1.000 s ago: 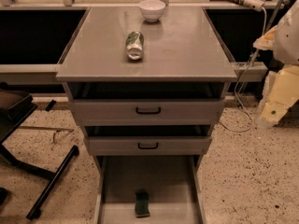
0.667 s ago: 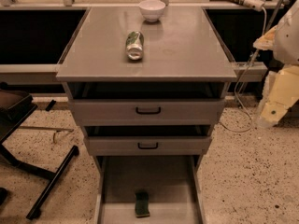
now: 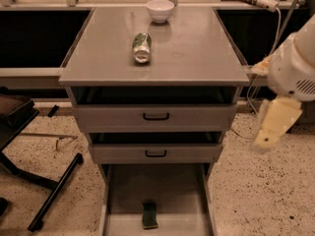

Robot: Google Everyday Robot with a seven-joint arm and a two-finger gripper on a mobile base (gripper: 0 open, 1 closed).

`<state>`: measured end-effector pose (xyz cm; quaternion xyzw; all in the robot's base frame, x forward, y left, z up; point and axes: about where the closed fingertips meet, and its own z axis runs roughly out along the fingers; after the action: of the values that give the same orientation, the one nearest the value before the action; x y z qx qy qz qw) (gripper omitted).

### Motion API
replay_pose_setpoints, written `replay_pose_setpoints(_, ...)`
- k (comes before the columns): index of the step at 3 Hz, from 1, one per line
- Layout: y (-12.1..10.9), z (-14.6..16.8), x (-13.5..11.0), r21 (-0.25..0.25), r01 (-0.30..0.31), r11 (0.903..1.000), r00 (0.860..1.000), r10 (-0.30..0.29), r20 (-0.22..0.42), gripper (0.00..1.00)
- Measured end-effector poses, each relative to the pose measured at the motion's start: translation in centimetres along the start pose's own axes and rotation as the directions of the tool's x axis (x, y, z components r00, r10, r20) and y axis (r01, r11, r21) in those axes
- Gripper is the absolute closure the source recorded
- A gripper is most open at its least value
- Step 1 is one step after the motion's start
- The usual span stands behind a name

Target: Pick sponge from bottom drawer and place on counter

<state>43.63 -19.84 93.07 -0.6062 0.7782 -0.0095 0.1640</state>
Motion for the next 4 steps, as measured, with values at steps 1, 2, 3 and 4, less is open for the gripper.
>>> replay_pose_setpoints(1,2.4,6.2,0.4,-0.03,-0.076,0.9967,0.996,0.078,0.052,0.0)
replay_pose_setpoints(2,4.4,12.7,0.6,-0.07,-0.124,0.9899,0.987,0.13,0.099,0.0)
replay_pose_setpoints(3,4.4,12.7,0.6,-0.07,-0.123,0.9899,0.987,0.13,0.099,0.0)
replay_pose_setpoints(4,4.9,14.7,0.7,-0.098,-0.121,0.9878,0.984,0.133,0.121,0.0)
